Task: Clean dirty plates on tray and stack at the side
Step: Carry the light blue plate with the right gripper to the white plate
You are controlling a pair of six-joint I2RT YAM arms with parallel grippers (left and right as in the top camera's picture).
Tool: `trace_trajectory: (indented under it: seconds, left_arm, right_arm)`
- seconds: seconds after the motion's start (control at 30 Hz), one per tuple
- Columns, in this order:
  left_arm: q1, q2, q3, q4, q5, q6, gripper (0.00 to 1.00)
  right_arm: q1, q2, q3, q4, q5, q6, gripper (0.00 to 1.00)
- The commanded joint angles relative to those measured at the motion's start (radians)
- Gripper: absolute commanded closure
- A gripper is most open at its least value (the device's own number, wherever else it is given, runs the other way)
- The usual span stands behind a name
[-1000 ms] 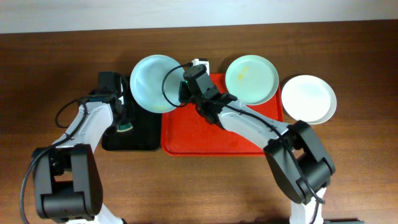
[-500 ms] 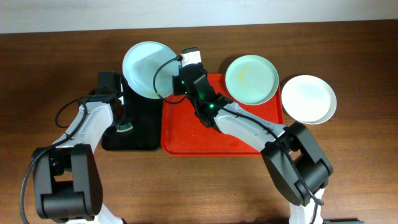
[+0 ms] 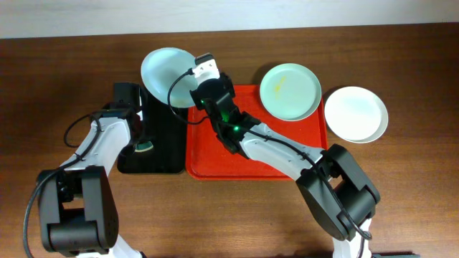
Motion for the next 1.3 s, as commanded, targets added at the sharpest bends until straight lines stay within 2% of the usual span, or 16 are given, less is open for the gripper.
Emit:
trace_trajectory:
  seconds: [0.0, 0.1, 0.27, 0.33, 0.5, 1.03, 1.17, 1.27]
  left_arm:
    - [0.002, -0.01, -0.001, 0.001, -0.011, -0.013, 0.99]
    - [0.002, -0.01, -0.001, 0.002, -0.011, -0.013, 0.99]
    - [0.002, -0.01, -0.001, 0.003, -0.011, -0.013, 0.99]
    - [0.002, -0.01, -0.001, 0.003, -0.011, -0.013, 0.99]
    - [0.002, -0.01, -0.001, 0.002, -0.011, -0.013, 0.99]
    - [0.002, -0.01, -0.001, 0.002, -0.011, -0.013, 0.98]
    - [0.002, -0.01, -0.001, 0.002, -0.011, -0.013, 0.98]
    - [0.002, -0.01, -0.001, 0.002, -0.011, -0.013, 0.97]
  right_arm:
    - [0.042, -0.006, 0.059, 0.017, 0.028, -0.123, 0.96]
    - [0.077, -0.006, 0.089, 0.037, 0.076, -0.233, 0.96]
    - [0.13, -0.006, 0.098, 0.195, 0.168, -0.575, 0.96]
    - [0.143, -0.006, 0.098, 0.277, 0.18, -0.753, 0.96]
    - [0.144, -0.006, 0.098, 0.356, 0.182, -0.875, 0.96]
    - [0.156, -0.006, 0.098, 0.36, 0.186, -0.853, 0.96]
    - [0.138, -0.006, 0.097, 0.333, 0.211, -0.673, 0.96]
    - [0.101, -0.006, 0.097, 0.2, 0.272, -0.394, 0.96]
